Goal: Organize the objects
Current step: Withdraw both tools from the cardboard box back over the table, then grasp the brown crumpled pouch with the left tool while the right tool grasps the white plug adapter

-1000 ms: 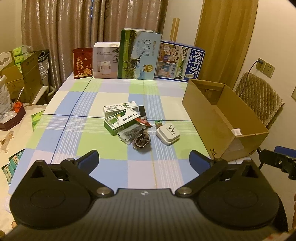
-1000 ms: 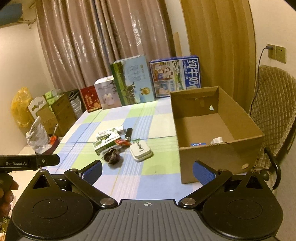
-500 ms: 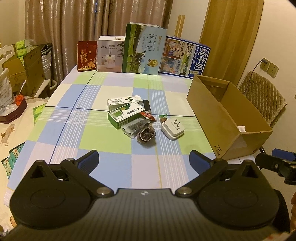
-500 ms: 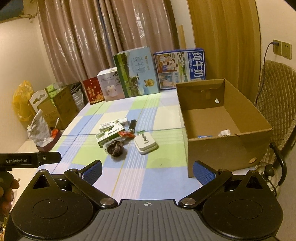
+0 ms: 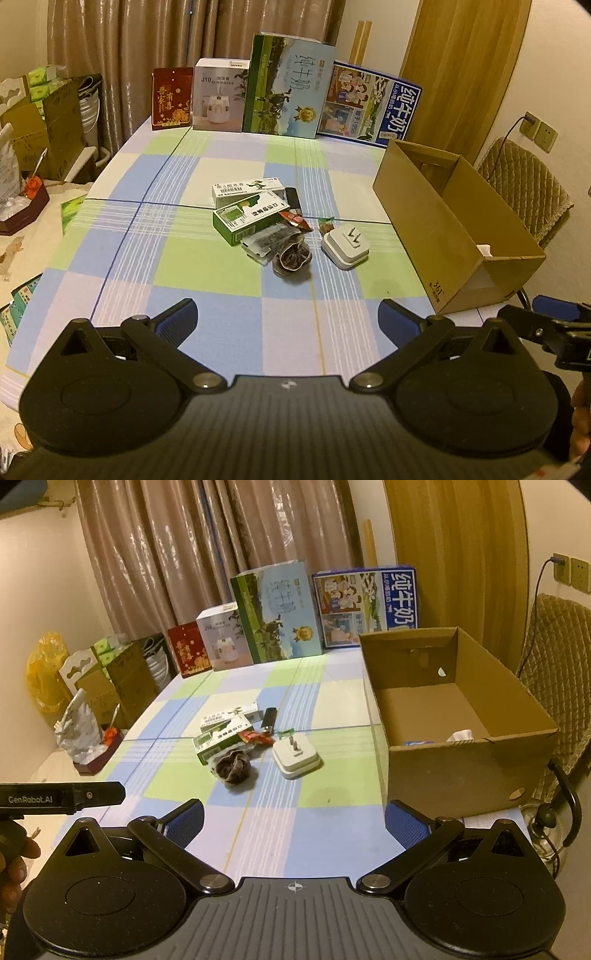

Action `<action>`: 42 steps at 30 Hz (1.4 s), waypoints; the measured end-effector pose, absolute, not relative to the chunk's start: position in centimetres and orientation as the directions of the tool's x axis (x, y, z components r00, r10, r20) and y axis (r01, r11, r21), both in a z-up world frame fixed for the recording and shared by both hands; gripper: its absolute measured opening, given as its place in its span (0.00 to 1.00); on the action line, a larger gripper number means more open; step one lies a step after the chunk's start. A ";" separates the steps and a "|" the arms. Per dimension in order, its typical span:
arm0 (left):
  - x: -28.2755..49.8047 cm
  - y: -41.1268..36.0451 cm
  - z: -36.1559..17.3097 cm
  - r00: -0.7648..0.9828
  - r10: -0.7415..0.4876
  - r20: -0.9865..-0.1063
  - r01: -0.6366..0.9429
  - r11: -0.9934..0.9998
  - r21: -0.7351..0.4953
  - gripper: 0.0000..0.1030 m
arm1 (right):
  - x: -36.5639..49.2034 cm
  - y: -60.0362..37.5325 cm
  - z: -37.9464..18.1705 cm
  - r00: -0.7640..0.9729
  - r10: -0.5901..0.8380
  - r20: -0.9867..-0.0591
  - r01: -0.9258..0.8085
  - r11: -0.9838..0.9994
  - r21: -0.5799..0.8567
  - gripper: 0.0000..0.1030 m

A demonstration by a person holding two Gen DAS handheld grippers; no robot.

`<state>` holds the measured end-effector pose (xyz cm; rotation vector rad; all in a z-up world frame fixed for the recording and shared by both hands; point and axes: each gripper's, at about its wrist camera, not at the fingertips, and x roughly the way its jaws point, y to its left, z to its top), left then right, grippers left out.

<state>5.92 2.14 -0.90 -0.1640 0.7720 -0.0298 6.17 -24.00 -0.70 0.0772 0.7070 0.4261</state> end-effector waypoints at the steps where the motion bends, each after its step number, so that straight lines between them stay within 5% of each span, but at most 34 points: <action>1: 6.0 2.3 -1.0 0.716 -0.087 -0.693 -0.033 0.987 -0.158 0.99 | 6.3 -23.8 -0.8 0.677 0.406 -0.614 -0.355 0.911 0.211 0.98; 36: 15.3 5.0 -6.9 0.671 -0.067 -0.738 0.050 0.998 -0.044 0.99 | 18.0 -16.3 -8.0 0.615 0.405 -0.677 -0.452 0.884 0.118 0.98; 42: 17.4 4.4 -8.8 0.670 -0.089 -0.737 0.123 0.992 -0.008 0.95 | 20.9 -15.6 -10.2 0.599 0.390 -0.699 -0.460 0.883 0.098 0.87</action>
